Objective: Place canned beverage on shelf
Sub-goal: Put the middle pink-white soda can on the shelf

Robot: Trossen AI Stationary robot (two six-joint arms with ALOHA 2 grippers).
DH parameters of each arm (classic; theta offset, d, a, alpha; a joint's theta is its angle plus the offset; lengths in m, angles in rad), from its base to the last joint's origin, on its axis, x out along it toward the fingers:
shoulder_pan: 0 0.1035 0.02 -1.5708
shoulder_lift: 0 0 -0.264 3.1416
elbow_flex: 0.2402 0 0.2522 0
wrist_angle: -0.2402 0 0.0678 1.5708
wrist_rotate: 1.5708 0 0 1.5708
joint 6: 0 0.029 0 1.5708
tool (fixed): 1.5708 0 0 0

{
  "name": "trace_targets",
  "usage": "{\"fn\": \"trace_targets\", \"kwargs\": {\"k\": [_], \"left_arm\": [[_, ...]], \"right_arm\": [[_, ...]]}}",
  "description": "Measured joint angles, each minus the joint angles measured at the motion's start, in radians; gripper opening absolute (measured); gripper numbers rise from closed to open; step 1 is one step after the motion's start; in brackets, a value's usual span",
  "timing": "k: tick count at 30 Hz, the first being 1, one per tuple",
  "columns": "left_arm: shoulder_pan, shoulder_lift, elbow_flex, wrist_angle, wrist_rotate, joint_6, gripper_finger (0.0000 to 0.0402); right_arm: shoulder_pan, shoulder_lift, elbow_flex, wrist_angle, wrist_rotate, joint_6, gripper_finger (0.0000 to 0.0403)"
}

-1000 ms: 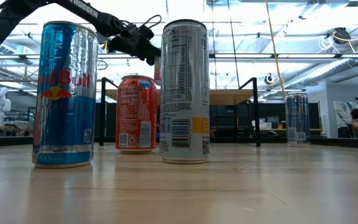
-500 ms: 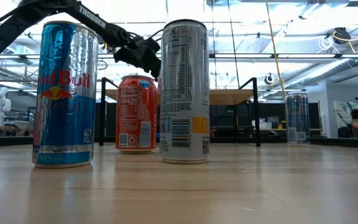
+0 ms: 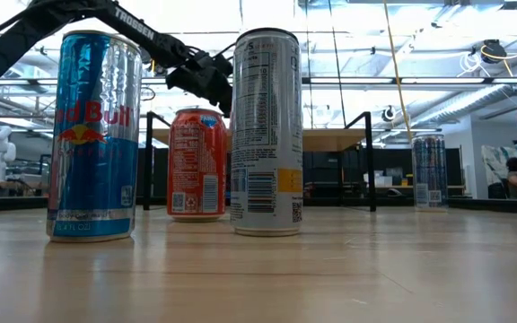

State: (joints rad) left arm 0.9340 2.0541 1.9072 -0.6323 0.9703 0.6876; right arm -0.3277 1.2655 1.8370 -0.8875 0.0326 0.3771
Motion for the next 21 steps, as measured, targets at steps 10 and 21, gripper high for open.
{"fn": "trace_targets", "kwargs": {"k": [10,21], "left_arm": [[-0.003,-0.002,0.001,-0.003,-0.034,-0.001,0.0311],[-0.006,0.001,-0.002,-0.071,-0.108,-0.001,0.0393]], "right_arm": [[-0.007,0.0,0.0,0.0,-0.003,0.0,0.0389],[-0.007,0.0,0.0,0.0,-0.003,-0.004,0.0389]]}}
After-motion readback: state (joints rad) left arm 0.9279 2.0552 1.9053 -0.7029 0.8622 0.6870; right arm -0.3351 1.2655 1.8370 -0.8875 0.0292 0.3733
